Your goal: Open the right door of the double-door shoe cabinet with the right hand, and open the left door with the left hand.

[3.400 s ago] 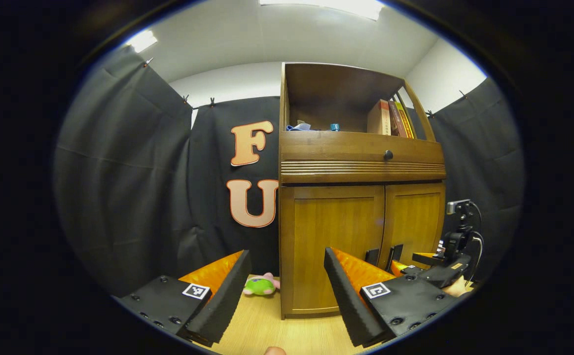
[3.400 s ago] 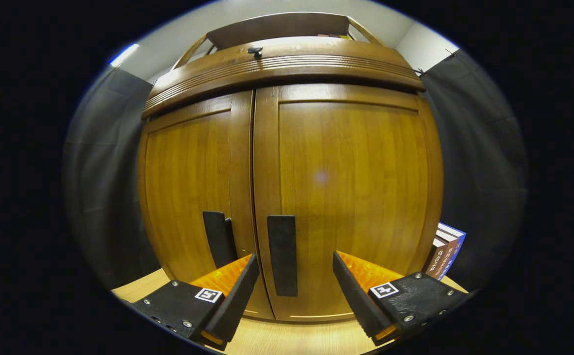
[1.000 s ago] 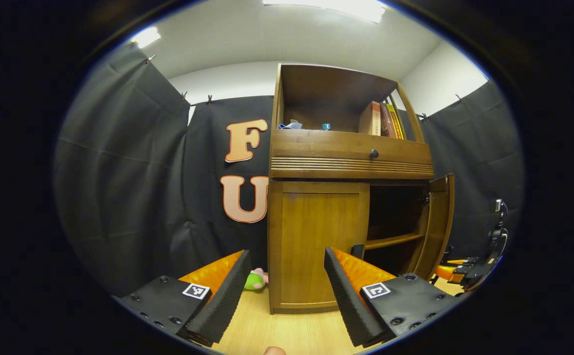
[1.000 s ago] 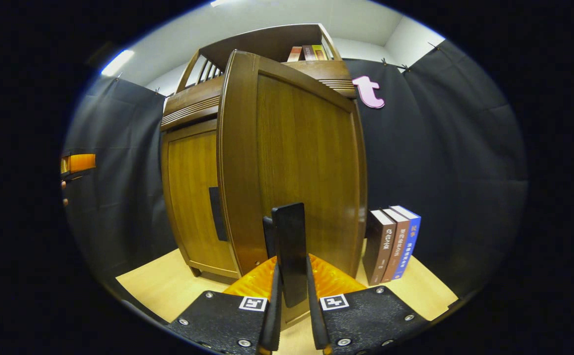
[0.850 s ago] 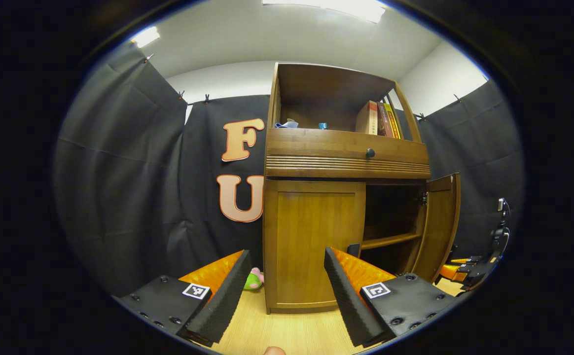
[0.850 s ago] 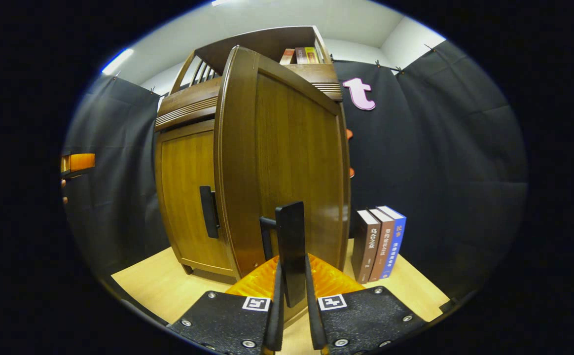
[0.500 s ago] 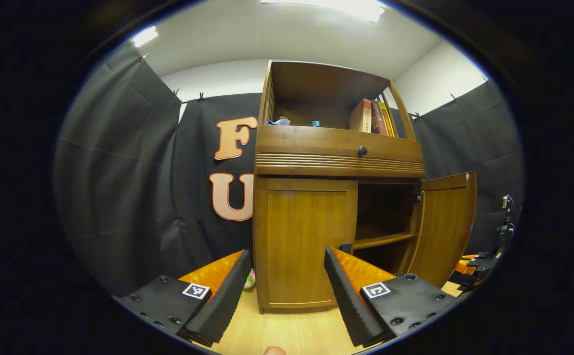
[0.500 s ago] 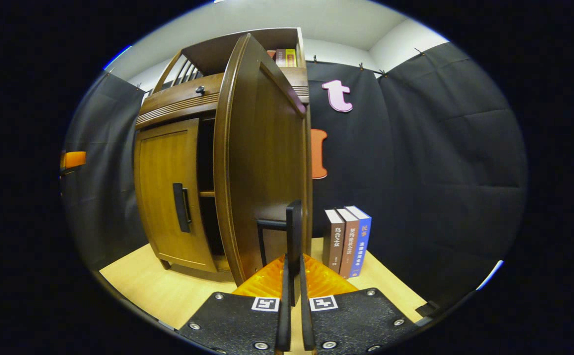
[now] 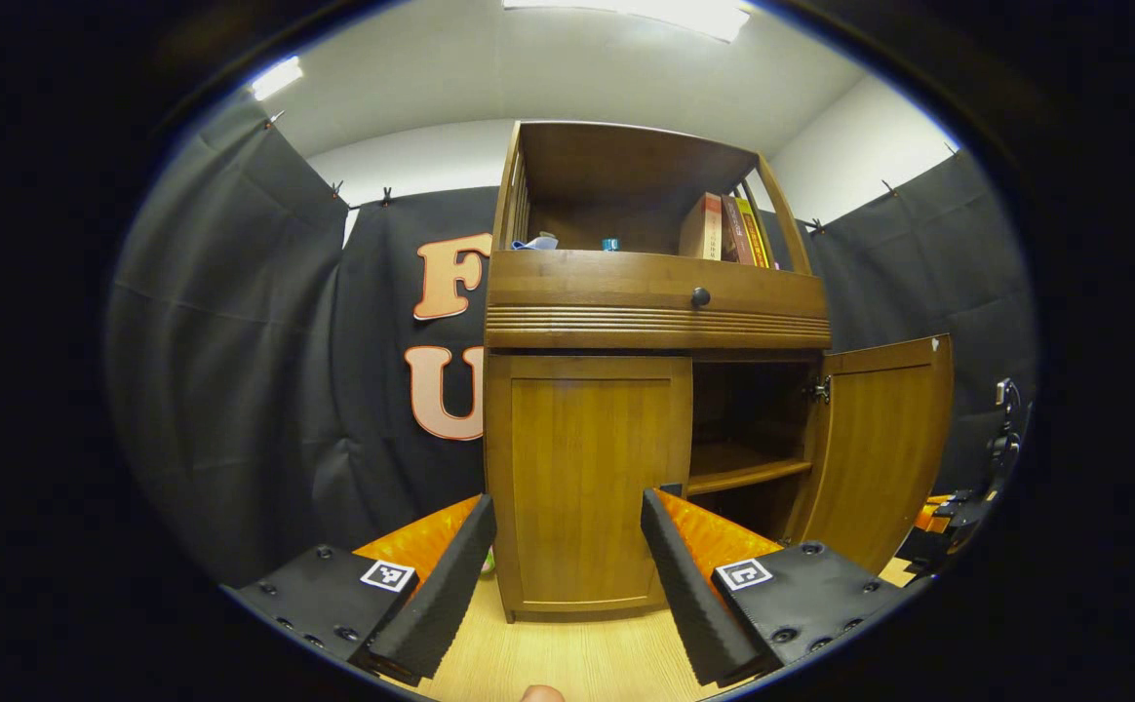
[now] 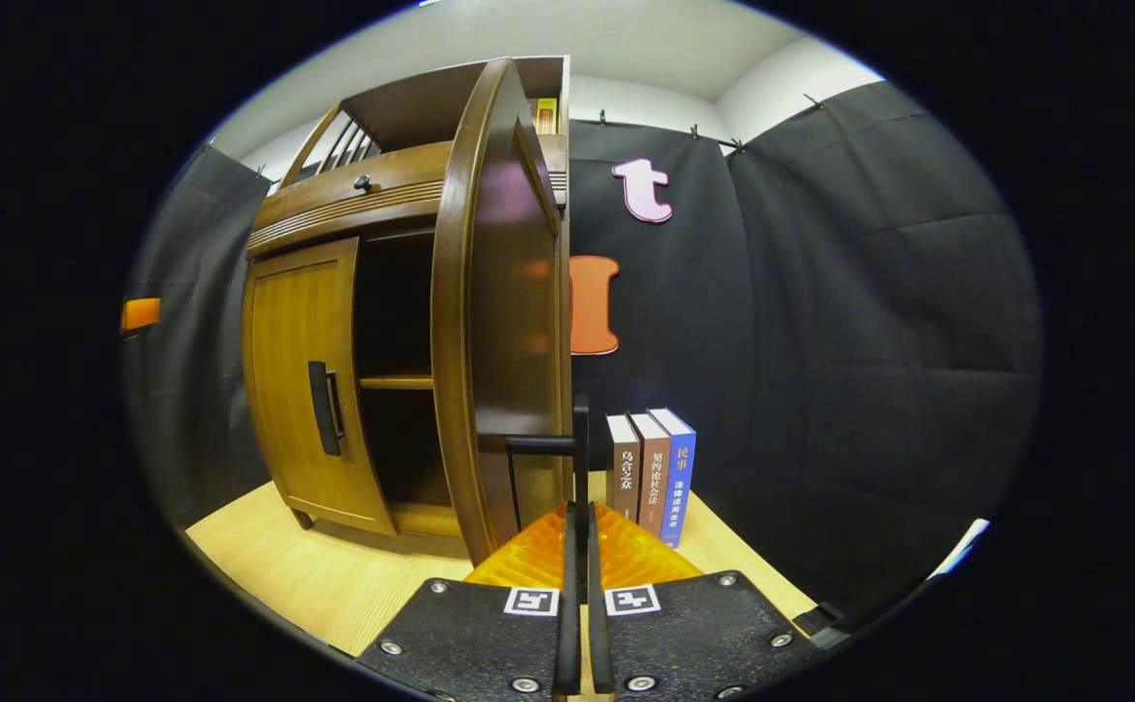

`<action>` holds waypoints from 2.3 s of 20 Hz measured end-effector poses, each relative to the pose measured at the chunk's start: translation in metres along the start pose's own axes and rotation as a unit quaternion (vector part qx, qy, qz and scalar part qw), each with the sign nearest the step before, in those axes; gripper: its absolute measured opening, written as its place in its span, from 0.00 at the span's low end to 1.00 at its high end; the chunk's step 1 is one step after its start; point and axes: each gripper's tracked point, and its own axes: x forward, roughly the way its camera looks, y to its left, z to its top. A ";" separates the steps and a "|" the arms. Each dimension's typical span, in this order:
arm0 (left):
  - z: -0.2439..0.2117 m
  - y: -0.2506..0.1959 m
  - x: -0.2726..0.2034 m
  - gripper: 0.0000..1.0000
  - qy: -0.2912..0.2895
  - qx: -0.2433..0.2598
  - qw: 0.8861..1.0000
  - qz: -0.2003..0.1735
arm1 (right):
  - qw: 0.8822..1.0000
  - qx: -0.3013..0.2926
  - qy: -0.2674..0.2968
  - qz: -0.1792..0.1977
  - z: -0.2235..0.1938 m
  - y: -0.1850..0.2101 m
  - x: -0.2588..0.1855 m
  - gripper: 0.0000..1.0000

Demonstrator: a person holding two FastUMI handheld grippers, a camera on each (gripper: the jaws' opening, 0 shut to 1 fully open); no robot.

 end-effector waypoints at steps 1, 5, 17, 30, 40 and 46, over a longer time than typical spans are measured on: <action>-0.001 0.000 0.001 0.97 0.001 0.000 1.000 0.000 | 1.000 0.002 0.000 0.000 0.000 -0.001 0.000 0.03; -0.005 -0.001 0.006 0.97 0.003 0.000 1.000 0.001 | 1.000 0.008 -0.002 -0.006 0.001 -0.011 -0.005 0.04; -0.017 -0.020 0.018 0.96 0.011 -0.003 1.000 -0.015 | 0.998 0.029 -0.033 -0.045 0.024 -0.056 -0.039 0.04; -0.084 -0.085 0.082 0.95 0.051 -0.009 0.998 -0.048 | 0.998 0.020 -0.046 -0.037 0.037 -0.042 -0.052 0.87; -0.120 -0.114 0.160 0.95 0.046 -0.020 0.997 -0.054 | 0.996 0.015 -0.072 -0.043 0.050 -0.045 -0.058 0.99; -0.146 -0.131 0.200 0.96 0.070 -0.025 0.995 -0.062 | 0.996 0.018 -0.071 -0.043 0.048 -0.044 -0.054 0.99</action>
